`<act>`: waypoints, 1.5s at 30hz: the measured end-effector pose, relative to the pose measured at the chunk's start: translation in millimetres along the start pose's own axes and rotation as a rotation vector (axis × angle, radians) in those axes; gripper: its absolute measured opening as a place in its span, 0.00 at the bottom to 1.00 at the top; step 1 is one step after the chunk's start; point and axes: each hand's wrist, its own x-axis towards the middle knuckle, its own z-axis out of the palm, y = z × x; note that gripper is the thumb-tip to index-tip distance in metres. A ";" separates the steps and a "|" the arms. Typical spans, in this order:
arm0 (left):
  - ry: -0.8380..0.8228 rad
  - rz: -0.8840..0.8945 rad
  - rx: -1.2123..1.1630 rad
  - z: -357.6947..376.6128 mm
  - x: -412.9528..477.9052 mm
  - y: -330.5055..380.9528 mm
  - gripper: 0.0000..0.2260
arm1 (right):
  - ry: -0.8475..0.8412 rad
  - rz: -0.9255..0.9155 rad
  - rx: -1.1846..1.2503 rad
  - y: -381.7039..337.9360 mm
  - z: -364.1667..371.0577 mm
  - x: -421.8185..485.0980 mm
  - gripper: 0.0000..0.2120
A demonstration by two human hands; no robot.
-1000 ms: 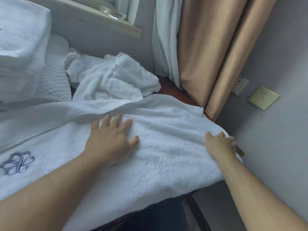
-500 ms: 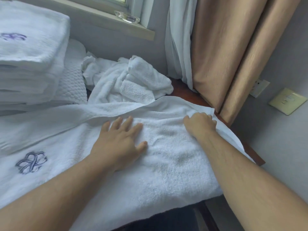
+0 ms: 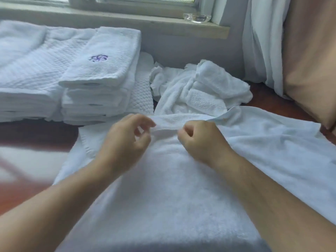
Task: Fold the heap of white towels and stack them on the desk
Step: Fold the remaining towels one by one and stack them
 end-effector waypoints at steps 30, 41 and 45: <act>0.043 -0.047 -0.098 -142.9 -26.6 -66.5 0.10 | -0.452 -0.487 -0.313 -77.0 90.9 11.6 0.28; 0.151 -0.382 -0.004 -110.9 -70.2 -96.0 0.10 | -0.316 -0.487 -0.273 -81.6 77.7 -15.0 0.19; 0.159 -0.376 -0.076 -115.6 -69.8 -101.4 0.10 | -0.501 -0.416 -0.441 -69.3 63.1 -42.5 0.39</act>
